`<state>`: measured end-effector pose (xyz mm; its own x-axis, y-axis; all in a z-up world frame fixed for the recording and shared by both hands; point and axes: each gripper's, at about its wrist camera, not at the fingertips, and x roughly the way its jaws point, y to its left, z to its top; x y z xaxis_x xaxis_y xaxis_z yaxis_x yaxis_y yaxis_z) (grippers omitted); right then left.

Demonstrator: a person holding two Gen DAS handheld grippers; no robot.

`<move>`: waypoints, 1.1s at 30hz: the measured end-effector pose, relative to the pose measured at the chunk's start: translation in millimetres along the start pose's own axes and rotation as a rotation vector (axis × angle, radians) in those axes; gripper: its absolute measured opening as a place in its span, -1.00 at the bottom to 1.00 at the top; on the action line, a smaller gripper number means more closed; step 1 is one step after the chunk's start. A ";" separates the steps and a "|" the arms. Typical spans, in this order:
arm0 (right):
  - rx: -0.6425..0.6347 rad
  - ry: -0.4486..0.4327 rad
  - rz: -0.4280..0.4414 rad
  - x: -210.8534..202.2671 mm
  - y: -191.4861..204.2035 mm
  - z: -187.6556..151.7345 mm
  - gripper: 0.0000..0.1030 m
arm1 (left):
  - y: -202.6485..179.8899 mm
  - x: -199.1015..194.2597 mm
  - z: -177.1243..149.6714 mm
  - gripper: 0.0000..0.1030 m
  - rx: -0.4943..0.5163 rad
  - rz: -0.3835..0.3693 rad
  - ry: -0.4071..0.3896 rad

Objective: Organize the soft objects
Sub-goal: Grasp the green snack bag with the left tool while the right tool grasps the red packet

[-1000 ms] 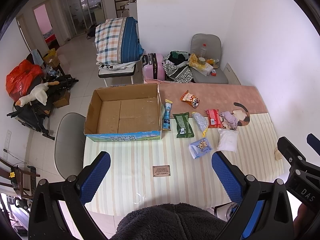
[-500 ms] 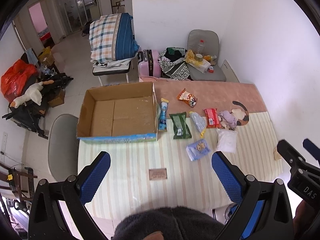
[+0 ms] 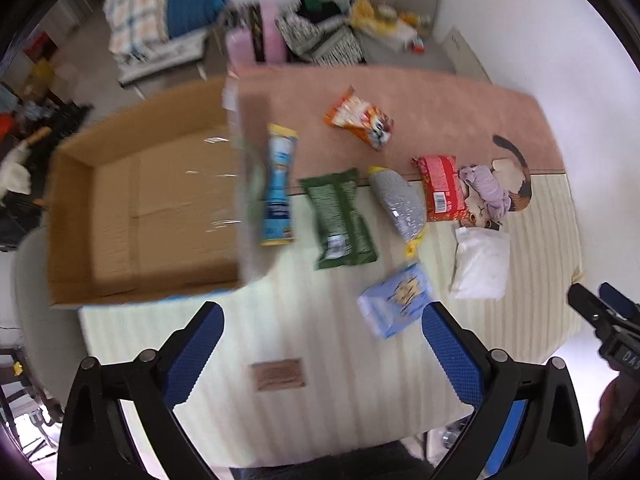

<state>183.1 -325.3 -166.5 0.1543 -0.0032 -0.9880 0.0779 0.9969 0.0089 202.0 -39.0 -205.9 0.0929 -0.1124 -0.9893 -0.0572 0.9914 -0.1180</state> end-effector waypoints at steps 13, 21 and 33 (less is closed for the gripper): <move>0.005 0.294 0.147 200.0 29.3 116.0 0.44 | -24.4 173.4 85.7 0.35 -0.126 0.005 0.333; -0.005 0.364 0.124 251.4 45.7 128.0 0.44 | -23.4 217.1 86.2 0.35 -0.130 0.041 0.403; -0.034 0.375 0.074 279.8 75.3 124.8 -0.03 | -21.9 209.6 64.6 -0.38 -0.094 0.066 0.345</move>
<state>355.1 -260.9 -423.1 -0.2133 0.0920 -0.9726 0.0468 0.9954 0.0839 287.0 -79.9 -405.1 -0.2537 -0.0804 -0.9639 -0.1442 0.9885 -0.0445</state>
